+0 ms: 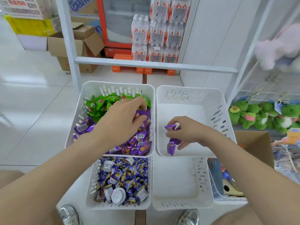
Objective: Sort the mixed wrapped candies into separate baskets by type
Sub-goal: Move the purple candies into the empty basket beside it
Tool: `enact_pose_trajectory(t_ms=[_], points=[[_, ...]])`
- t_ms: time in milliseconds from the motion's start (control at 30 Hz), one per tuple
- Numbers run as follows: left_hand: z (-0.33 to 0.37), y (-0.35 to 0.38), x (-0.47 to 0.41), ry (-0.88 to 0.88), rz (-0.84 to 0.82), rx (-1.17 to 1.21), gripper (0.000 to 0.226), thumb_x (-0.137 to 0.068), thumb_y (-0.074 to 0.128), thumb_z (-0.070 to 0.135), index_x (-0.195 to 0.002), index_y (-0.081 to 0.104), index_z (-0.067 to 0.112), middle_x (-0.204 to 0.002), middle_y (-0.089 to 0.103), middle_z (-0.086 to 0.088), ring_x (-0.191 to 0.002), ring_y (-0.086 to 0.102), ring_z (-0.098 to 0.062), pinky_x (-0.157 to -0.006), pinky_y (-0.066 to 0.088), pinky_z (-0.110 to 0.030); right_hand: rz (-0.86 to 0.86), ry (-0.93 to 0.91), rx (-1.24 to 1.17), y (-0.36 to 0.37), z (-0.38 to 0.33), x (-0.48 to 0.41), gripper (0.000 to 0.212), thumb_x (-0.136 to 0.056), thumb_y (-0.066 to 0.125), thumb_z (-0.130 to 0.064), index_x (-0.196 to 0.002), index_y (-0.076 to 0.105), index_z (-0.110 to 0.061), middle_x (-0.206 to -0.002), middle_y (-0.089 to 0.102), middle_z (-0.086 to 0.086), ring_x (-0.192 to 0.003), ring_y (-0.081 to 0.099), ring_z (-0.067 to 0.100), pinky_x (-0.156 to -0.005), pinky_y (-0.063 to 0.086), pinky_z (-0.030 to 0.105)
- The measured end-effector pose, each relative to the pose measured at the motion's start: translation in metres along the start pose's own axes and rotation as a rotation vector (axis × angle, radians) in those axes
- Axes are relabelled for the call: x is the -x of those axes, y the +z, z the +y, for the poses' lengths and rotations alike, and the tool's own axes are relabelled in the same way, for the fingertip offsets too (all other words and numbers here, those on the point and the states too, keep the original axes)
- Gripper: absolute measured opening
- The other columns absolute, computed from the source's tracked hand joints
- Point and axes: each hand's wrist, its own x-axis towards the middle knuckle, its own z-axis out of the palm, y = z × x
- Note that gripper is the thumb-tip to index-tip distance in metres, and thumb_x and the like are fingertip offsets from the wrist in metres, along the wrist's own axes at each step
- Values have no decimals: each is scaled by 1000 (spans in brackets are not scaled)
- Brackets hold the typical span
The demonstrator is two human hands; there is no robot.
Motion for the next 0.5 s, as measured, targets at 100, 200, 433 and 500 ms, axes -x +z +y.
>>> enact_pose_trajectory(t_ms=[100, 200, 433, 500], points=[[29, 11, -12, 47, 24, 151, 11, -91, 70, 33, -102, 69, 30, -81, 67, 13, -71, 56, -2, -70, 43, -20, 47, 26, 5, -16, 10, 6, 32, -98, 64, -34, -127, 58, -23, -116, 64, 8, -80, 77, 31, -73, 66, 45], [47, 33, -23, 107, -70, 165, 8, -89, 72, 36, -95, 71, 31, -75, 63, 14, -69, 55, -1, -66, 43, -19, 246, -73, 194, -30, 17, 17, 23, -101, 52, -25, -116, 68, -22, -103, 64, 0, -86, 75, 30, -73, 62, 38], [47, 76, -38, 198, -198, -209, 34, -94, 58, 56, -111, 69, 29, -109, 54, 1, -100, 42, -22, -91, 43, -42, 515, -192, 308, -37, 21, 33, 29, -100, 46, -15, -111, 72, -22, -75, 49, -11, -86, 57, 21, -71, 43, 30], [43, 65, -35, 154, -91, -163, 27, -96, 56, 49, -101, 66, 25, -104, 50, 0, -96, 43, -23, -89, 42, -42, 470, -258, 353, -31, 14, 38, 27, -100, 49, -15, -110, 73, -22, -82, 55, -9, -94, 57, 22, -76, 44, 31]])
